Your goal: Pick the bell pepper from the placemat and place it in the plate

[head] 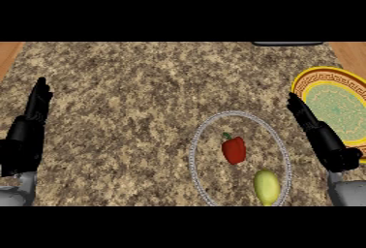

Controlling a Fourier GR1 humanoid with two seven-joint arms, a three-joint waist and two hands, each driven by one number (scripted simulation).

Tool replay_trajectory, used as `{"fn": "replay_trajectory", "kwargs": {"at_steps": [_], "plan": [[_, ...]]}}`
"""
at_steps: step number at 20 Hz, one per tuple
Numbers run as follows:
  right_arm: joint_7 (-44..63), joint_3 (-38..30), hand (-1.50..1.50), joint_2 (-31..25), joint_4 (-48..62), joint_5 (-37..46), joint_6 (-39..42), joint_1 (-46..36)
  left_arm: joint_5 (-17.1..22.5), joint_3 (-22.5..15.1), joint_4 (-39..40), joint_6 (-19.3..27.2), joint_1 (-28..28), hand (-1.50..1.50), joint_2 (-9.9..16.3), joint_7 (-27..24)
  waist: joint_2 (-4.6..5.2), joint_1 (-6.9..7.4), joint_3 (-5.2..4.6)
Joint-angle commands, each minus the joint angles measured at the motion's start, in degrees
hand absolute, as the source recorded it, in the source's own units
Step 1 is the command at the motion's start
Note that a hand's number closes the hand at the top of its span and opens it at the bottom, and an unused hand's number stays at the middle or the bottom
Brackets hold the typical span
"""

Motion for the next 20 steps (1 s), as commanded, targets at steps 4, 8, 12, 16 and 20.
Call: {"fn": "replay_trajectory", "kwargs": {"at_steps": [4,8,12,16,20], "plan": [[15.71,5.37,-1.5,18.33,-5.8,2.31,-17.22,-9.22,1.37,-2.99,4.45,-5.25,-5.18,0.0,-2.61,1.16,-1.38,1.09,-0.31],[13.01,13.21,1.5,-2.33,-2.61,25.2,-14.31,-14.07,2.08,-5.05,3.67,-6.56,-3.93,0.0,-3.38,2.04,-1.83,3.06,-2.64],[23.22,17.44,-1.5,22.04,0.95,28.51,-35.4,-7.95,3.72,-4.33,6.23,-7.43,-6.86,0.0,-5.11,3.62,-1.4,1.04,-0.24],[21.88,28.25,-1.5,22.75,6.62,36.18,-44.55,-5.64,1.84,-5.19,9.0,-7.71,-7.86,0.0,-7.42,2.04,-1.53,1.35,-0.18],[32.01,29.51,-1.5,20.81,2.44,50.71,-44.73,-6.46,4.59,-1.82,12.09,-10.88,-8.06,0.0,-6.4,0.68,-1.76,0.75,-0.28]]}}
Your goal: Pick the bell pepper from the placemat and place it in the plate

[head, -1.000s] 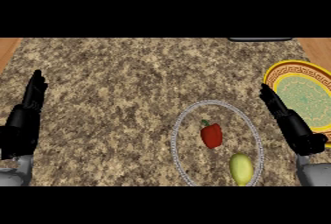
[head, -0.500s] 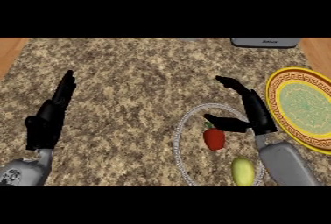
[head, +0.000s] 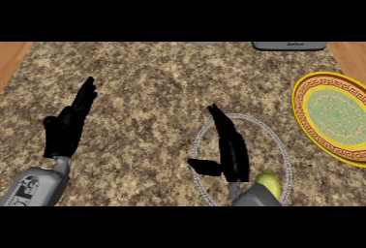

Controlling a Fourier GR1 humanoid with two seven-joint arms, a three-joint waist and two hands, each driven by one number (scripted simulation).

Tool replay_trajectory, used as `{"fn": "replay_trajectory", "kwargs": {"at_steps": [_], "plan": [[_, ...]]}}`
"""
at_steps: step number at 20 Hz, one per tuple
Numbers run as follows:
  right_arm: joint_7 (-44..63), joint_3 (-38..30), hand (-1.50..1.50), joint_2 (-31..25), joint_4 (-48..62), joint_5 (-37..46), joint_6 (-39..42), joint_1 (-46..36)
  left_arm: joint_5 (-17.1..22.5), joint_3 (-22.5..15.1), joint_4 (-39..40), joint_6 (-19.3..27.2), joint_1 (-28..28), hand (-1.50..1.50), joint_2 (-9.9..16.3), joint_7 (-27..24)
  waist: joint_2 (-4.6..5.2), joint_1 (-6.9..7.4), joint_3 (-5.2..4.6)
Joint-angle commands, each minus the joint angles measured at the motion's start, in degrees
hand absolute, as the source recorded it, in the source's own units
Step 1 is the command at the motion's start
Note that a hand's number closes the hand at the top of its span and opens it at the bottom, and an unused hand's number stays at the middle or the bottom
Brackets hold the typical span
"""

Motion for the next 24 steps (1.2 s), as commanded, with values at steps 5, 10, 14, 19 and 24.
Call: {"fn": "replay_trajectory", "kwargs": {"at_steps": [5,10,14,19,24], "plan": [[19.69,1.85,-1.5,-5.96,-19.83,19.0,8.26,1.24,-0.76,0.94,1.35,-1.79,-1.99,0.0,-1.01,1.11,-0.34,-0.79,0.06],[35.3,2.0,-1.5,-8.01,-24.75,19.0,30.1,-2.04,0.61,3.25,2.96,-3.14,-1.63,0.0,0.6,-0.38,-0.49,-1.62,-0.15],[44.93,0.99,-1.5,-7.97,-30.06,14.54,44.37,-3.52,0.22,3.44,4.15,-3.13,-2.16,0.0,-0.1,-0.49,-0.23,-1.0,-0.03],[55.54,-1.9,-1.5,-3.67,-32.75,11.73,55.44,-8.26,-2.02,2.56,3.79,-2.58,-0.22,0.0,-2.05,-3.43,-0.13,0.05,0.06],[46.59,-6.62,-1.5,-6.41,-26.45,9.26,53.29,-4.6,-2.01,3.88,0.92,-4.19,-0.83,0.0,-1.43,-0.19,-0.03,0.28,0.15]]}}
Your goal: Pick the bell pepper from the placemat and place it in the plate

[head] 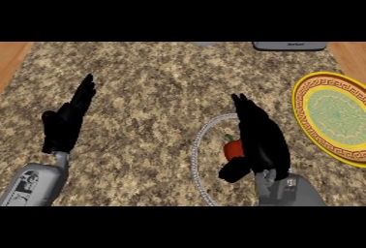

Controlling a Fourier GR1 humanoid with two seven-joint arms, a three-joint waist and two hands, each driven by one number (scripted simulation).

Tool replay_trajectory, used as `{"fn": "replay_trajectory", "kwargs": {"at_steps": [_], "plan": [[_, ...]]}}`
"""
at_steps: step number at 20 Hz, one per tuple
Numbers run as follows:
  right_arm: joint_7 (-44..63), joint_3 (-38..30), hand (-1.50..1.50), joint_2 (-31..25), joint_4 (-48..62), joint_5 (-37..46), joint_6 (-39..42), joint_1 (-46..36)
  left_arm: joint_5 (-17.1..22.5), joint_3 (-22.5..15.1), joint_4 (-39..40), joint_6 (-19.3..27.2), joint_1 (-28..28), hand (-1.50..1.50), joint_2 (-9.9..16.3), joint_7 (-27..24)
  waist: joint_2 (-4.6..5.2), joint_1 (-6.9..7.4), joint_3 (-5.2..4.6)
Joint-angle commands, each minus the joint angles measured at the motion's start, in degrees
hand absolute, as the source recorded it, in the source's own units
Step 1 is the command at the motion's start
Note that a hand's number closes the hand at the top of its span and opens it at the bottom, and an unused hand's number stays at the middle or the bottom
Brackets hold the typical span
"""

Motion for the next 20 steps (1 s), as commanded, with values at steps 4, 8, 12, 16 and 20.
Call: {"fn": "replay_trajectory", "kwargs": {"at_steps": [4,8,12,16,20], "plan": [[-0.16,-2.41,-1.5,1.37,5.16,-0.97,4.32,1.04,-2.55,0.06,-0.84,1.12,-2.75,0.0,-3.68,2.63,0.09,0.11,0.06],[0.6,-1.77,-1.5,0.81,7.77,0.46,6.08,2.83,-3.08,-0.29,1.74,-0.4,0.56,0.0,-4.37,-1.13,0.12,0.18,0.04],[-0.77,-3.78,-1.5,3.09,13.34,1.5,6.72,-0.37,-3.38,2.91,2.78,-1.06,-2.75,0.0,-4.11,-0.27,0.13,0.16,0.05],[-8.04,-6.39,-1.5,2.88,21.48,2.8,3.02,-0.22,-2.84,4.05,0.76,-4.7,0.03,0.0,-3.14,-0.71,0.15,0.34,0.06],[-7.56,-5.41,-1.5,5.54,22.77,5.5,1.77,1.75,-7.16,1.83,-4.03,-1.56,2.13,0.0,-6.57,2.57,0.06,0.35,0.07]]}}
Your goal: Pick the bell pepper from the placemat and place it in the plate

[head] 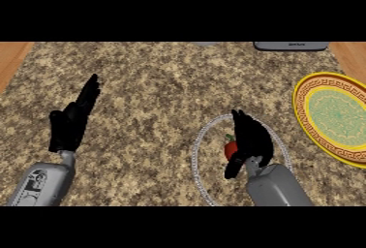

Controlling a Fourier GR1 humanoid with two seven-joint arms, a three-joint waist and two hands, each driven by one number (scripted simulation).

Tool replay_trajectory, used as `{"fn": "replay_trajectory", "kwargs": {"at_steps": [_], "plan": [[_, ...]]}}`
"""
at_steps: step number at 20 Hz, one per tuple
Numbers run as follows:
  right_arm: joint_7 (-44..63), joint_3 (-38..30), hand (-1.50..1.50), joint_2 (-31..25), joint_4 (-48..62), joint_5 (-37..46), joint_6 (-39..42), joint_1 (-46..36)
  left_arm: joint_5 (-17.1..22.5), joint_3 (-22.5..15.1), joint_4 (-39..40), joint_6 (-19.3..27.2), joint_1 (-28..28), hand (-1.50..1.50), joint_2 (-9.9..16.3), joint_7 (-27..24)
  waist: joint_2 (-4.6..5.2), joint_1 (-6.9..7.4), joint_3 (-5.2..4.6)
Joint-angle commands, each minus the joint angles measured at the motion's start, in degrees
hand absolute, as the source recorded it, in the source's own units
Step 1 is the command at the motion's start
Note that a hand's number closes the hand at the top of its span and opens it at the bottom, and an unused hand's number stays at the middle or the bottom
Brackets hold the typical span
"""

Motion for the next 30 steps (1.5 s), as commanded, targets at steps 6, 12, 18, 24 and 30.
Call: {"fn": "replay_trajectory", "kwargs": {"at_steps": [6,12,18,24,30], "plan": [[-3.43,-3.98,-1.5,2.02,5.7,2.69,0.2,-0.71,-3.42,2.84,0.48,-1.57,-2.38,0.0,-2.89,2.33,-0.01,-0.07,0.0],[-8.98,-1.45,1.5,-0.1,5.63,7.78,-5.68,3.56,-3.15,4.74,3.58,-3.47,-1.63,0.0,-3.39,-1.6,0.0,-0.22,-0.01],[-14.19,-6.94,1.5,-0.86,11.77,8.13,-7.59,-1.73,-4.44,4.34,-4.79,-3.87,-0.91,0.0,-3.77,6.1,-0.04,0.12,0.02],[-24.31,-10.62,1.5,-11.13,3.9,5.81,-8.78,5.01,-5.55,5.18,-1.06,-3.82,0.92,0.0,-4.61,0.31,-0.17,-0.53,0.02],[-45.65,-25.24,1.5,-32.64,8.7,-3.51,-7.52,9.0,-3.6,8.45,0.03,-3.57,1.46,0.0,-3.17,0.35,-0.16,-5.38,0.6]]}}
